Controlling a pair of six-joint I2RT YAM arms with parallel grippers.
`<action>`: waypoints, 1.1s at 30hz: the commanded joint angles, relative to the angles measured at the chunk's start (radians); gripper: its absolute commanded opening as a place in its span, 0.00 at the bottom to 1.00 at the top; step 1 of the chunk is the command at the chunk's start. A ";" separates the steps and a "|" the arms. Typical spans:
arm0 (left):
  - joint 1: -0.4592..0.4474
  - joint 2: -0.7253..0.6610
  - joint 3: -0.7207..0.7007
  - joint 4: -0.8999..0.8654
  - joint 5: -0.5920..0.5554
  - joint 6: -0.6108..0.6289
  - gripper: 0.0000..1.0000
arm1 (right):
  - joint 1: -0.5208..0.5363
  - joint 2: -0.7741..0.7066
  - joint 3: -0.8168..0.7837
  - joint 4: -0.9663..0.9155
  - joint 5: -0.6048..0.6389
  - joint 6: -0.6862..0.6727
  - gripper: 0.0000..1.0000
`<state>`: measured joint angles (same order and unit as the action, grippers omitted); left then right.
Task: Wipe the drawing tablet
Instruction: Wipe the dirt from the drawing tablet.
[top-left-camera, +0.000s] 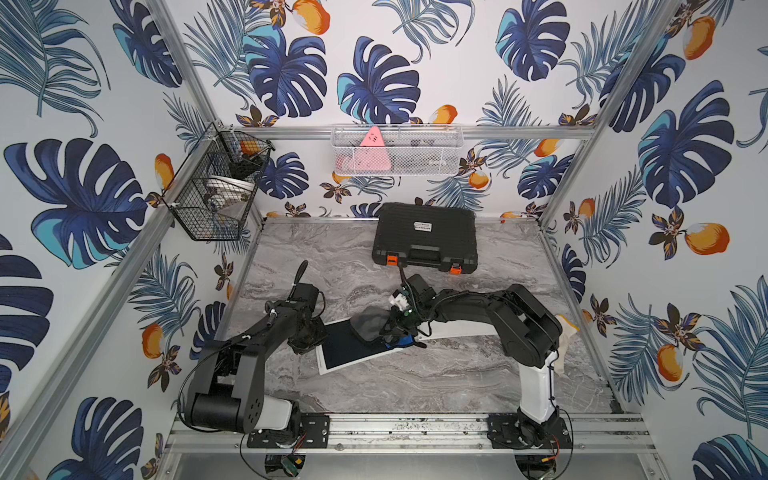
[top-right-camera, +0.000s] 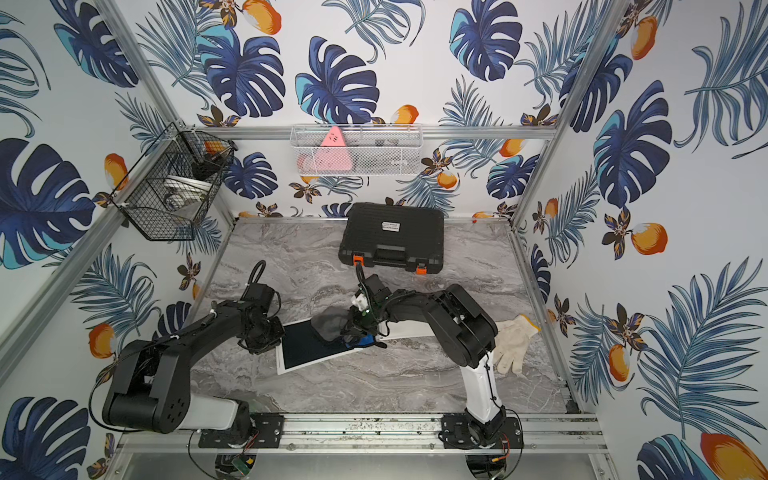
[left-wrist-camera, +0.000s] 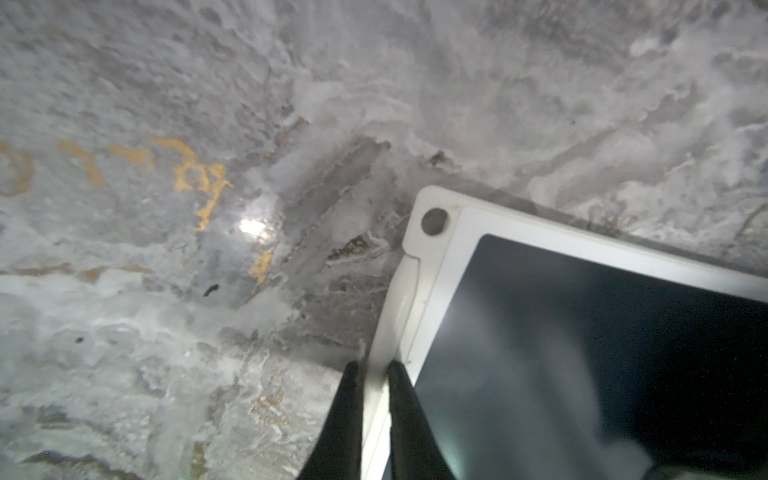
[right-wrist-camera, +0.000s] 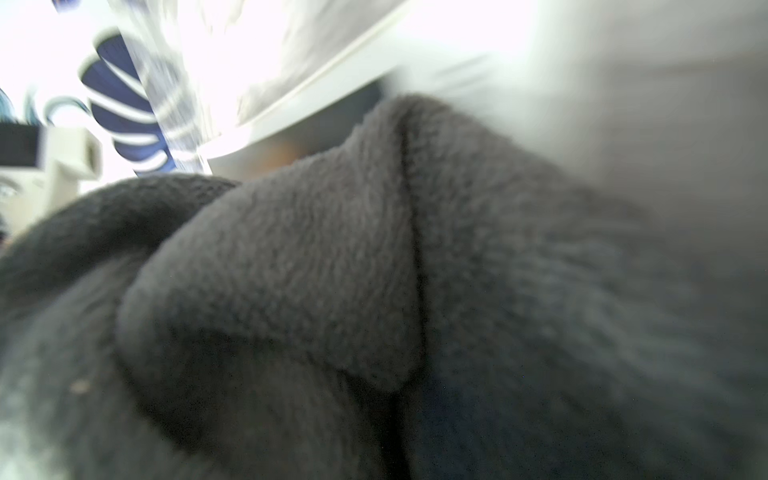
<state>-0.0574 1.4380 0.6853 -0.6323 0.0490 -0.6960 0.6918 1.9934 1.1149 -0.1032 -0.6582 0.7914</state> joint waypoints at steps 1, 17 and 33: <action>-0.004 0.052 -0.041 -0.011 0.020 -0.002 0.15 | -0.031 -0.040 -0.042 -0.137 0.092 -0.051 0.00; -0.005 0.050 -0.041 -0.009 0.023 0.001 0.14 | -0.060 -0.047 -0.045 -0.173 0.095 -0.091 0.00; -0.005 0.053 -0.040 -0.010 0.026 0.005 0.14 | -0.026 -0.032 -0.096 -0.100 0.074 -0.050 0.00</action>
<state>-0.0574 1.4380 0.6857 -0.6315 0.0494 -0.6811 0.6888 1.9644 1.0500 -0.0963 -0.6994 0.7658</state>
